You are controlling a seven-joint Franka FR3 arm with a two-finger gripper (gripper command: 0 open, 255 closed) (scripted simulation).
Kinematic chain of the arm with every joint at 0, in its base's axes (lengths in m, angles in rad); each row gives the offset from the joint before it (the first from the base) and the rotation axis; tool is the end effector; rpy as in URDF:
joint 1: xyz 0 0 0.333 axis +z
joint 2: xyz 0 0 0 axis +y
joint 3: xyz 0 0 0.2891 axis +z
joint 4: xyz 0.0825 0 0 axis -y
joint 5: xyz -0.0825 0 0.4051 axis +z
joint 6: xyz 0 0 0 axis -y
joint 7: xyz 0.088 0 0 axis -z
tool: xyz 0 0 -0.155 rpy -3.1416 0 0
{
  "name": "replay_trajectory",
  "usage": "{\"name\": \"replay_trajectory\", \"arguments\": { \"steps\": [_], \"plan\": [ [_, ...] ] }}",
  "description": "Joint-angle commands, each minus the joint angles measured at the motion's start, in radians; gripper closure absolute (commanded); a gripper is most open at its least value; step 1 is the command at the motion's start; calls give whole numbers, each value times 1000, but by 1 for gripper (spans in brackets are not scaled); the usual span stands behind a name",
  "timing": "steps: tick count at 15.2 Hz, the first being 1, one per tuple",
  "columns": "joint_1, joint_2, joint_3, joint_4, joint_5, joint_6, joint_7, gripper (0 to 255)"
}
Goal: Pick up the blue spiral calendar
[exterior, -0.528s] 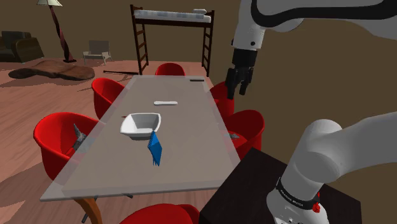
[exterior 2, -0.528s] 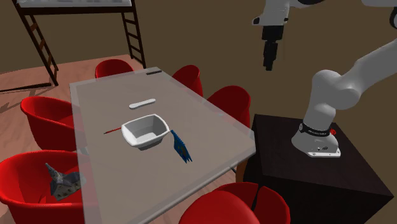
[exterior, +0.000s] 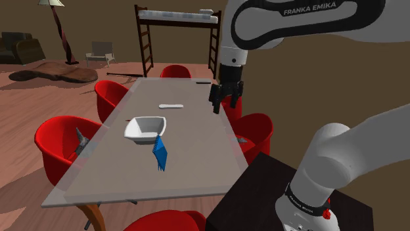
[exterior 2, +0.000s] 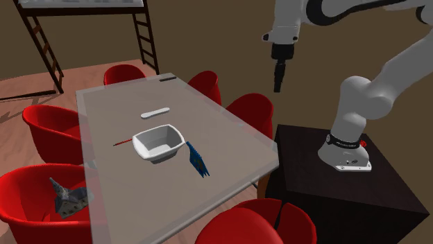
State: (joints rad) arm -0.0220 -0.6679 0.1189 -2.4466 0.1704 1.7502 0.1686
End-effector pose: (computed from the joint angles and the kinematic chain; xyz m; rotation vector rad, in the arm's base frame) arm 0.3802 0.0592 0.4493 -3.0451 0.2002 0.0635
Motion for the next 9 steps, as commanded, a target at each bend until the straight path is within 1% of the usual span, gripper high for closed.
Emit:
{"name": "replay_trajectory", "arguments": {
  "steps": [1,5,9],
  "plan": [
    [-4,62,42,9,9,60,64,0],
    [-20,201,121,42,6,173,187,0],
    [-41,357,189,100,-29,272,322,0]
  ]
}}
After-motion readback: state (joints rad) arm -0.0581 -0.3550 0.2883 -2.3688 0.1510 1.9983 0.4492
